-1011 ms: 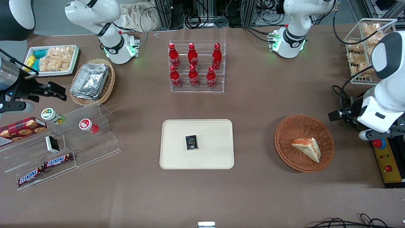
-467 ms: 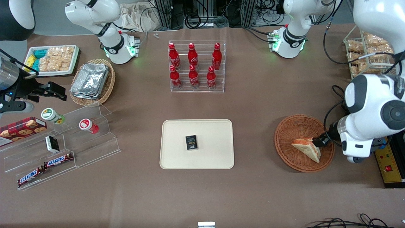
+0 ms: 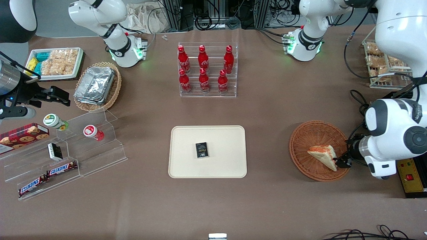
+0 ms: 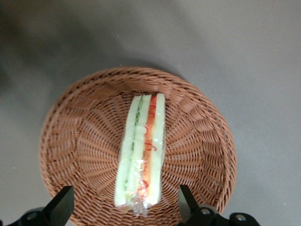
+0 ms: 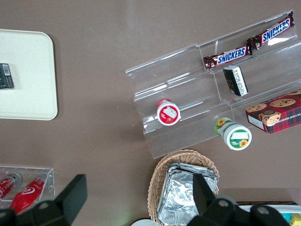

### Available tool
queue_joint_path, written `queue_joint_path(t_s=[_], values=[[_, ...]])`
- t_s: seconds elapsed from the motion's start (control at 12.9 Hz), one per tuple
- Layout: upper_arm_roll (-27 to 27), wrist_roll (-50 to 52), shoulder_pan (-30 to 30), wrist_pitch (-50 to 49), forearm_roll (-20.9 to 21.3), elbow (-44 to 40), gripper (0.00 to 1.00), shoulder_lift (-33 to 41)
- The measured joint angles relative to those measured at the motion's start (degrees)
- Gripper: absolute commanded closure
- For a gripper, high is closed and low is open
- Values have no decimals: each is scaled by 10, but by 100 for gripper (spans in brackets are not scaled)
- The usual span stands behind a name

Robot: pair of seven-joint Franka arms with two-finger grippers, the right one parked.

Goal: Place sandwich from basket to tray
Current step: 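Close the left gripper on the wrapped sandwich and lift it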

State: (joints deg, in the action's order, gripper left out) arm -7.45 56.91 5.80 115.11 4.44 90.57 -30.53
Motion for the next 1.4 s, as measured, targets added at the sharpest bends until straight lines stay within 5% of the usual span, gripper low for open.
queue_joint_path(t_s=[1.01, 1.09, 1.17, 1.24, 1.4], values=[[1, 43, -4, 123, 0, 92, 4, -28], [1, 43, -4, 124, 0, 93, 53, -28], [1, 43, -4, 126, 0, 93, 90, -28], [0, 43, -5, 127, 0, 92, 100, -28], [-1, 40, -7, 128, 2, 89, 100, -27]])
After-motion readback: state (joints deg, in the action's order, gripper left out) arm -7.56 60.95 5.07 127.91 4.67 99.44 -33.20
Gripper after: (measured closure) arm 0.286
